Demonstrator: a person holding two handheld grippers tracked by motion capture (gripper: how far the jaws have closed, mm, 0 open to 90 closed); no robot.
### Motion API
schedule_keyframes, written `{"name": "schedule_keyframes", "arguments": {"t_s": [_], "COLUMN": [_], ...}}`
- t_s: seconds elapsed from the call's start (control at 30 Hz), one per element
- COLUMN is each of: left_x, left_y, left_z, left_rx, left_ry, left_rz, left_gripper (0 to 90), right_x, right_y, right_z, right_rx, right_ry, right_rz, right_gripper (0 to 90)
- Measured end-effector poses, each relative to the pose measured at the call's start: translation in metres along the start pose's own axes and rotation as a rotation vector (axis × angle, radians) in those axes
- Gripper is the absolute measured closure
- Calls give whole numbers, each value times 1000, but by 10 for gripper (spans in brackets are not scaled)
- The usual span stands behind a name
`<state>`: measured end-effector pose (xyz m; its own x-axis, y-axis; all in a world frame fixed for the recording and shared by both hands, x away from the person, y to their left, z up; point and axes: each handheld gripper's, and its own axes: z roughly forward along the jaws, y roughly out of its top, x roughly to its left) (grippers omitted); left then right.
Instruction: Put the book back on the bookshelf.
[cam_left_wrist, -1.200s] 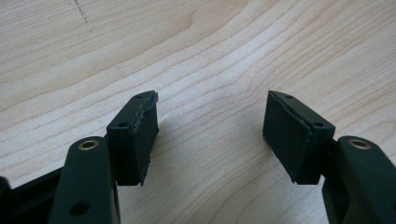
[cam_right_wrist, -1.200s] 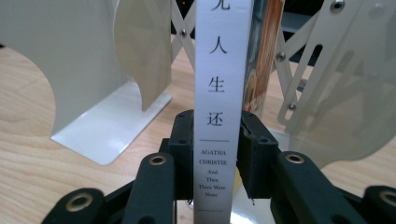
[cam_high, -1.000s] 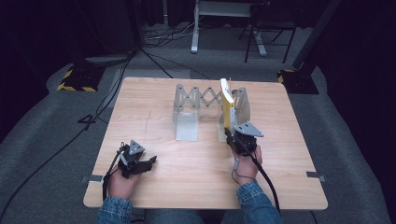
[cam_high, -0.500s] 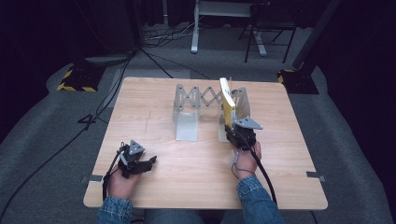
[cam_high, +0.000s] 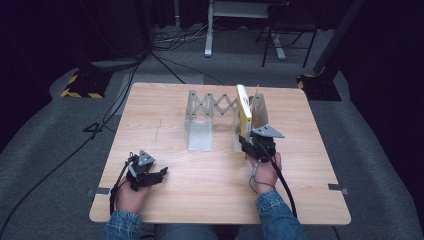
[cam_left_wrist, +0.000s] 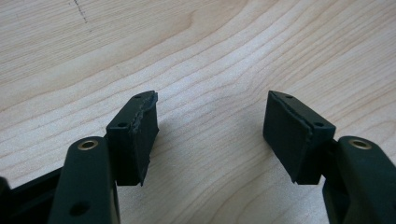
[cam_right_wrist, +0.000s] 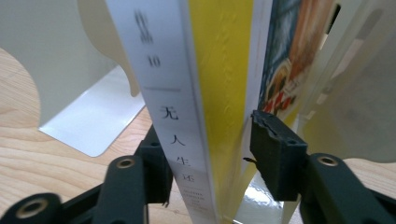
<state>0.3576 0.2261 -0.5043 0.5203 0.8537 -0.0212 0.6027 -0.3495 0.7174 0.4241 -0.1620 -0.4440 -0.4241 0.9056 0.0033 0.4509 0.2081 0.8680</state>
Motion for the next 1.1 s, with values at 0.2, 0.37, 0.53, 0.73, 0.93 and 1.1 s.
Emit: {"name": "schedule_keyframes", "arguments": {"t_s": [0.2,0.37,0.53,0.73,0.93,1.1], "left_x": [-1,-1,0,1,1,1], "left_y": [-1,-3,-9,-14,-15,-14], "left_z": [-1,-3,-9,-14,-15,-14], "left_rx": [5,8,17,30,29,31], "left_ry": [0,-4,-20,-34,-33,-27], "left_rz": [3,5,19,33,36,30], "left_gripper": [347,323,265,217,206,195], "right_x": [0,-2,-7,-17,-26,-41], "right_y": [6,9,12,13,8,-1], "right_z": [-19,-35,-58,-77,-87,-97], "right_rx": [-26,-48,-98,-123,-119,-103], "right_ry": [15,29,53,76,76,67], "right_rz": [-36,-61,-60,-53,-49,-40], "right_gripper": [479,464,458,455,452,441]}}
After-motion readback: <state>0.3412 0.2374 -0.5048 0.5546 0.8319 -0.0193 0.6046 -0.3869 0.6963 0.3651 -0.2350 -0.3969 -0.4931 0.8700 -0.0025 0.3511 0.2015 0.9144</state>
